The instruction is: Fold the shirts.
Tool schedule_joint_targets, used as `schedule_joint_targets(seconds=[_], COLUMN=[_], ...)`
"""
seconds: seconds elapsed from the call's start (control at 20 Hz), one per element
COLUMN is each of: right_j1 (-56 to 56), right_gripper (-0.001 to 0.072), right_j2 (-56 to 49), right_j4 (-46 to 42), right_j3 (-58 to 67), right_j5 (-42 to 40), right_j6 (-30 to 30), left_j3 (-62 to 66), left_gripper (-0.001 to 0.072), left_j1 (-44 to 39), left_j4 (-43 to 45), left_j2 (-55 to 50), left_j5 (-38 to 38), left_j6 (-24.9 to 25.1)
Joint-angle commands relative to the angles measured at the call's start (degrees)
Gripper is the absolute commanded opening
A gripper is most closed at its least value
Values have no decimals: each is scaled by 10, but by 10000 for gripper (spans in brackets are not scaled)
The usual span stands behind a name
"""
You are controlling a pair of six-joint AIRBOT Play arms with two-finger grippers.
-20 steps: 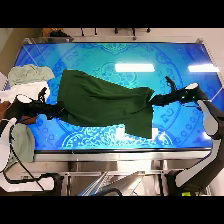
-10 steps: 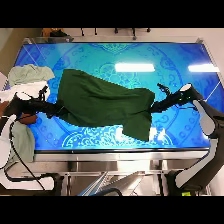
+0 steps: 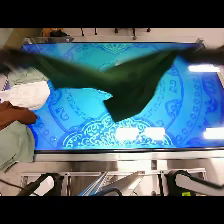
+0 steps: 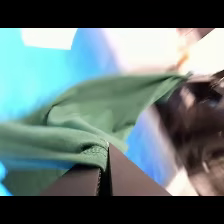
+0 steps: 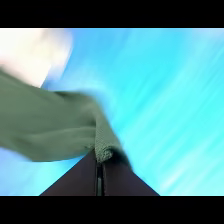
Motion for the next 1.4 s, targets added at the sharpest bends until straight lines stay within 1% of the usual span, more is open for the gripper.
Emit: schedule_joint_targets(seconds=[0.0, 0.1, 0.15, 0.25, 0.3, 0.4, 0.5, 0.55, 0.6, 0.65, 0.75, 0.85, 0.95, 1.05, 1.15, 1.2, 1.25, 1.35], right_j1=[-52, -73, -80, -89, -89, -89, -89, -89, -85, -73, -28, 8, 17, 16, 15, 12, 6, -5], right_gripper=[20, 19, 19, 19, 19, 21, 20, 20, 20, 20, 20, 20, 20, 20, 19, 17, 18, 18], right_j2=[173, 232, 250, 259, 255, 223, 160, 122, 77, 36, -52, -151, -248, -332, -393, -415, -436, -464], right_j4=[-12, -62, -81, -88, -88, -70, -12, 23, 60, 67, 24, -39, -51, -26, -17, -17, -18, -19], right_j3=[40, 40, 40, 40, 40, 40, 40, 36, 24, 6, -43, -87, -103, -100, -74, -54, -28, 24], right_j5=[-170, -212, -228, -233, -224, -170, -83, -41, -9, -4, -30, -78, -119, -161, -182, -182, -180, -150], right_j6=[-34, -34, -36, -44, -45, -44, -35, -29, -29, -29, -30, -29, -27, -21, -21, -17, 0, 18], left_j3=[192, 256, 271, 261, 232, 150, 60, 15, -26, -63, -108, -122, -106, -54, 18, 56, 91, 160], left_gripper=[15, 15, 15, 15, 15, 15, 16, 15, 15, 15, 15, 15, 16, 16, 15, 15, 15, 15], left_j1=[130, 215, 254, 304, 305, 270, 189, 125, 62, 1, -88, -139, -160, -160, -158, -159, -161, -161], left_j4=[-160, -159, -159, -158, -156, -132, -24, 47, 106, 166, 261, 284, 288, 289, 292, 292, 292, 297], left_j2=[75, 95, 101, 108, 112, 112, 100, 85, 64, 33, -49, -157, -278, -388, -467, -493, -509, -526], left_j5=[-5, -6, -8, -23, -35, -46, -49, -44, -22, 24, 135, 198, 217, 197, 155, 145, 141, 141], left_j6=[-19, -57, -63, -71, -71, -69, -50, -41, -26, -9, -7, -4, -5, -28, -38, -48, -52, -72])
